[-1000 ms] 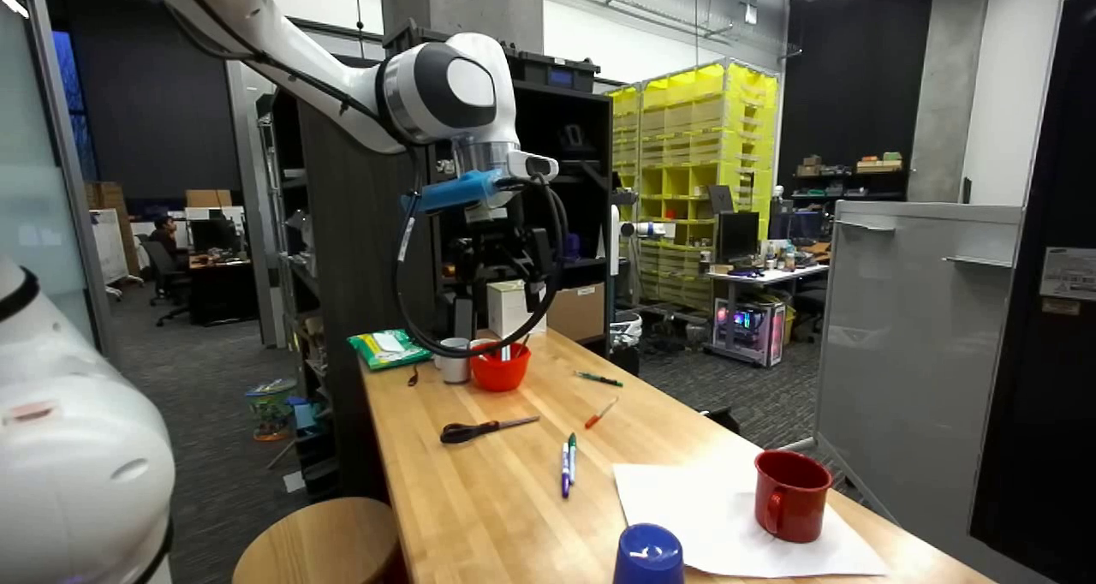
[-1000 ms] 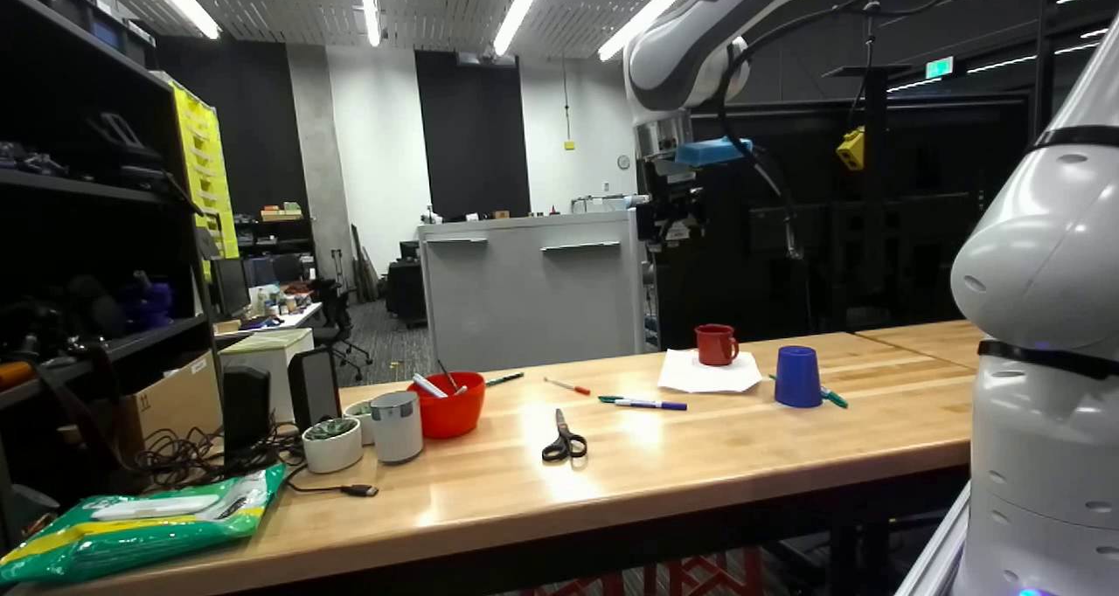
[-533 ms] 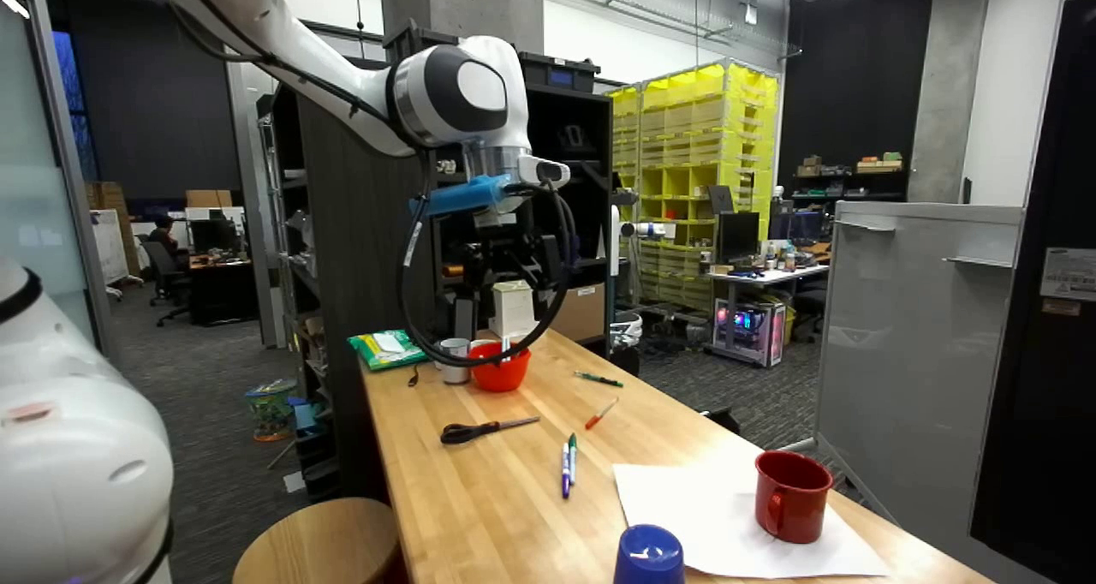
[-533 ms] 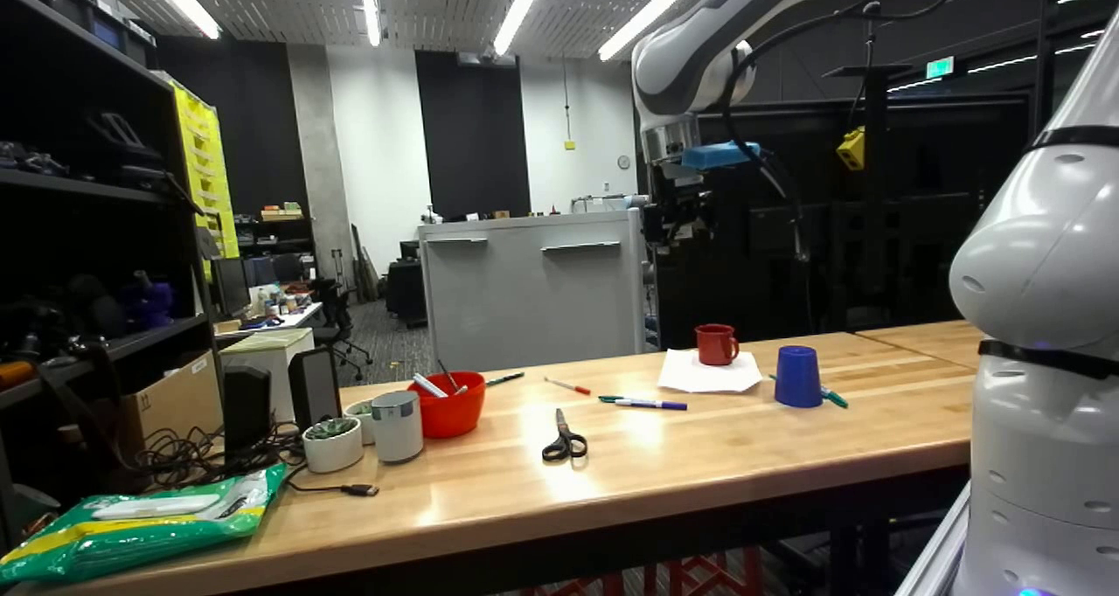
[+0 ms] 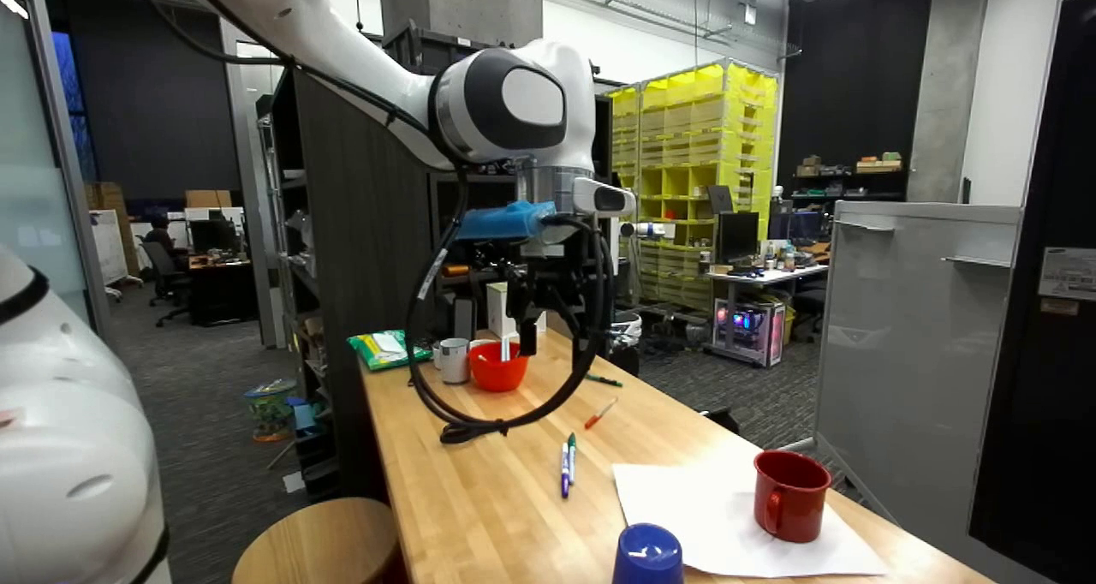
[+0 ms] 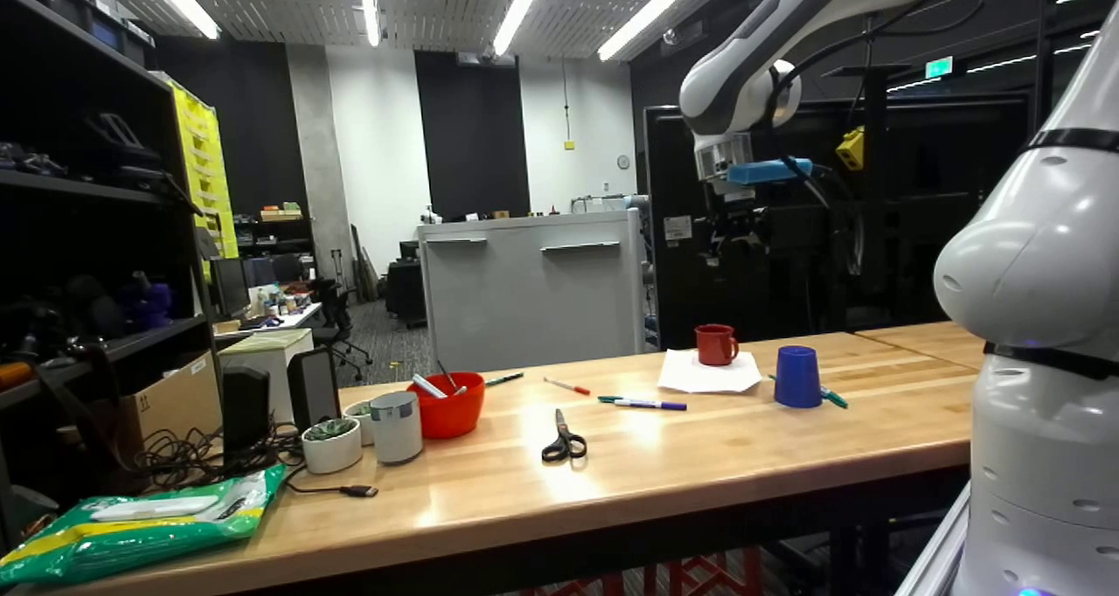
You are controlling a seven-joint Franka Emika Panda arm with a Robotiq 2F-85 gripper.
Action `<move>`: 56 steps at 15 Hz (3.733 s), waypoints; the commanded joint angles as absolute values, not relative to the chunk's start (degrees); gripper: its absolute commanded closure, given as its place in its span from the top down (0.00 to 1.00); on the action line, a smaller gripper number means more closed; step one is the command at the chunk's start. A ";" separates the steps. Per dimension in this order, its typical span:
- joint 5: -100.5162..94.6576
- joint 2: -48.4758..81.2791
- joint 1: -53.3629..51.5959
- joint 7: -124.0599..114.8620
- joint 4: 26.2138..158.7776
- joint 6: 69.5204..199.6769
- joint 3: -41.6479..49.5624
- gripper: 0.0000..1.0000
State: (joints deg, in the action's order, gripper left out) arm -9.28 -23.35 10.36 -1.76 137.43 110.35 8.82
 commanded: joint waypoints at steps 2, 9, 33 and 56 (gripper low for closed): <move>-11.87 -23.74 13.67 -2.78 140.72 116.05 10.66 1.00; -14.21 -20.81 17.23 -2.24 144.80 127.00 13.71 1.00; -12.70 -6.93 18.89 -0.54 143.86 132.74 18.16 1.00; -11.65 -0.83 17.48 3.67 141.53 135.39 17.41 0.52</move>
